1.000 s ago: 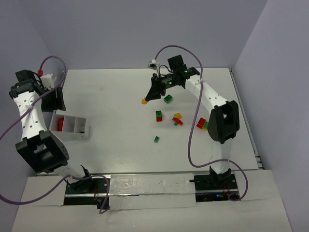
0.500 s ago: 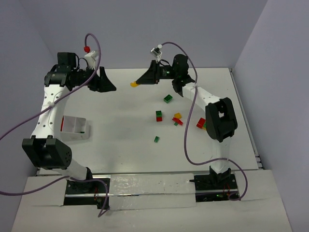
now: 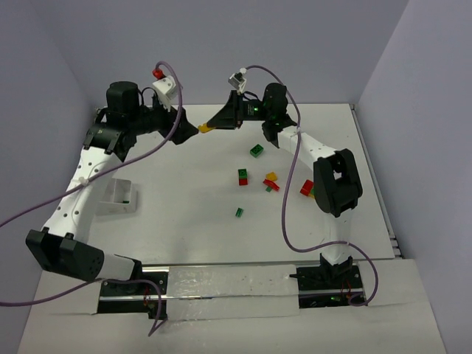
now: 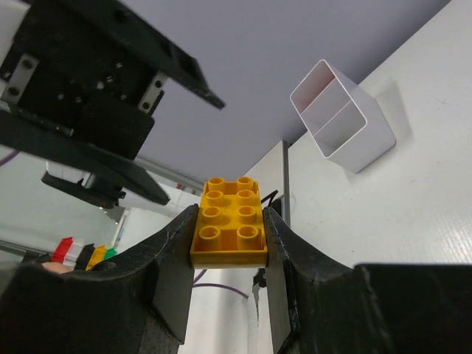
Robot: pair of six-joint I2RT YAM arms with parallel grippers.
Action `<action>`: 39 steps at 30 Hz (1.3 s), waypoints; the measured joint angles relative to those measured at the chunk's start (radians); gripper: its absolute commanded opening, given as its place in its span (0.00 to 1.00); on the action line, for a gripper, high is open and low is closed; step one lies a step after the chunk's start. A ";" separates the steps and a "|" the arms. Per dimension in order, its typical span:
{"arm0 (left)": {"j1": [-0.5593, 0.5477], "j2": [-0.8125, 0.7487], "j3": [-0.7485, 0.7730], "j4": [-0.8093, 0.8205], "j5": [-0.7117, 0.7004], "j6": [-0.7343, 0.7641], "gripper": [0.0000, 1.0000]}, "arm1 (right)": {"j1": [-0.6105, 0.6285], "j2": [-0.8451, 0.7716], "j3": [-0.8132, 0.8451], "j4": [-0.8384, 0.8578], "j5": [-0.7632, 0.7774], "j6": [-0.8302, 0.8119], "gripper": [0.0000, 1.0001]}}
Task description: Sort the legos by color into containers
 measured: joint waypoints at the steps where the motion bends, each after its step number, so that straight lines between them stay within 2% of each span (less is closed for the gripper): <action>1: -0.013 -0.014 -0.014 0.021 -0.014 0.018 0.76 | 0.001 0.000 0.000 -0.007 0.000 0.000 0.00; 15: -0.115 -0.034 -0.095 0.103 -0.110 0.164 0.73 | 0.012 0.000 0.002 -0.015 -0.020 0.007 0.00; 21: -0.153 -0.031 -0.134 0.125 -0.164 0.230 0.66 | 0.012 0.000 0.007 -0.019 -0.029 0.008 0.00; 31: -0.165 -0.008 -0.143 0.154 -0.189 0.279 0.35 | 0.012 0.002 0.035 -0.021 -0.036 0.017 0.00; 33: -0.166 -0.009 -0.145 0.158 -0.190 0.287 0.27 | 0.012 0.003 0.038 -0.027 -0.034 0.024 0.03; 34: -0.166 -0.010 -0.147 0.162 -0.190 0.289 0.27 | 0.012 0.003 0.038 -0.029 -0.033 0.024 0.03; 37: -0.166 -0.014 -0.157 0.168 -0.190 0.291 0.03 | 0.012 0.005 0.039 -0.038 -0.034 0.026 0.20; 39: -0.166 -0.017 -0.160 0.169 -0.190 0.291 0.00 | 0.012 0.005 0.039 -0.046 -0.034 0.026 0.35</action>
